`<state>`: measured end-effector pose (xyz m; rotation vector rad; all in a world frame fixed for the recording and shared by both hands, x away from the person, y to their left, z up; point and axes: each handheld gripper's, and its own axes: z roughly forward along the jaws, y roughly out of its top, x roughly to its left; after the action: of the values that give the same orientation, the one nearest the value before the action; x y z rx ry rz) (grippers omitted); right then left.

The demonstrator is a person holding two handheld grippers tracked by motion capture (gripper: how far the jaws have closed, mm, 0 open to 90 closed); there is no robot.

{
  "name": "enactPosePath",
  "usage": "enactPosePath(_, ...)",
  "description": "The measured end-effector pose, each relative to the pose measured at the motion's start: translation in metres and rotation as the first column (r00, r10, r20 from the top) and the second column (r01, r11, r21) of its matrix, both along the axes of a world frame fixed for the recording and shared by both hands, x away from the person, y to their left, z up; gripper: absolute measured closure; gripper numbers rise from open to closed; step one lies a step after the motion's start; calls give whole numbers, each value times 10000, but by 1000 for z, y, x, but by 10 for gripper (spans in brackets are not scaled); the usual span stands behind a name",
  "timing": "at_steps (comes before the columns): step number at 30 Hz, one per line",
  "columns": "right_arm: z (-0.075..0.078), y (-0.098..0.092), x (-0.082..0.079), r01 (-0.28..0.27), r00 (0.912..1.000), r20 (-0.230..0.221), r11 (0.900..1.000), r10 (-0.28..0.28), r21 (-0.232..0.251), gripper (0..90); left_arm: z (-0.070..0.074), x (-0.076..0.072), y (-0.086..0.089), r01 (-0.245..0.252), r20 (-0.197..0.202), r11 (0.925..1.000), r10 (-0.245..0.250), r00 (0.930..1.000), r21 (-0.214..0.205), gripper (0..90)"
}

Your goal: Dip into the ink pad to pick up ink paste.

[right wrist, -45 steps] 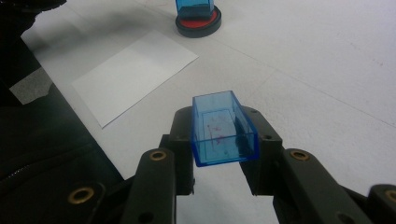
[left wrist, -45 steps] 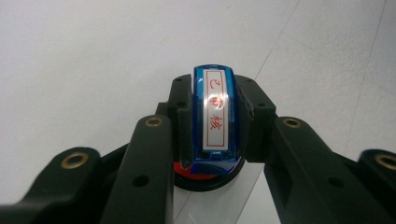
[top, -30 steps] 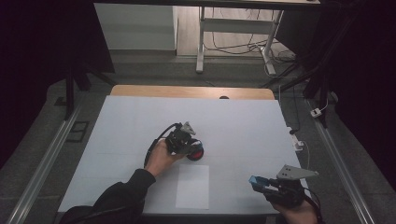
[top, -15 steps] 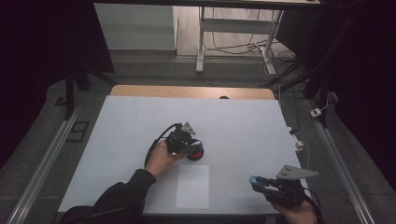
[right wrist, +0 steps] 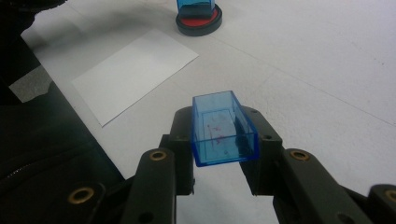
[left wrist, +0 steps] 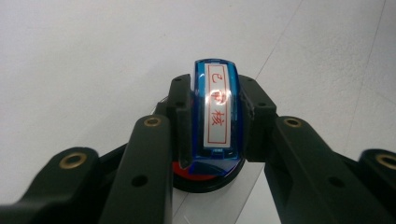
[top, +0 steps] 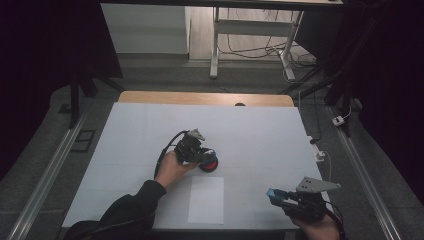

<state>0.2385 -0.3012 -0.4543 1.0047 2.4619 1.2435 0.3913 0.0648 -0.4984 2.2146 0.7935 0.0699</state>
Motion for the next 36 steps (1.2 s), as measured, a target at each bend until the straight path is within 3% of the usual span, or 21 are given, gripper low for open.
enactPosePath(7,0,0,0,1,10000,-20,10000,-1,19,681,2,-5,-6,32,514,9990,-55,9987,455,697)
enactPosePath(11,0,0,0,4,10000,-26,10000,-4,17,681,2,-7,-6,42,716,9987,-78,9974,509,697)
enactPosePath(18,0,0,0,4,10000,-29,10000,-3,26,681,2,-4,-3,-97,324,9998,90,9994,191,697)
enactPosePath(36,0,-1,0,0,10000,-8,10000,0,8,680,18,-13,0,169,689,9998,-173,9975,69,696)
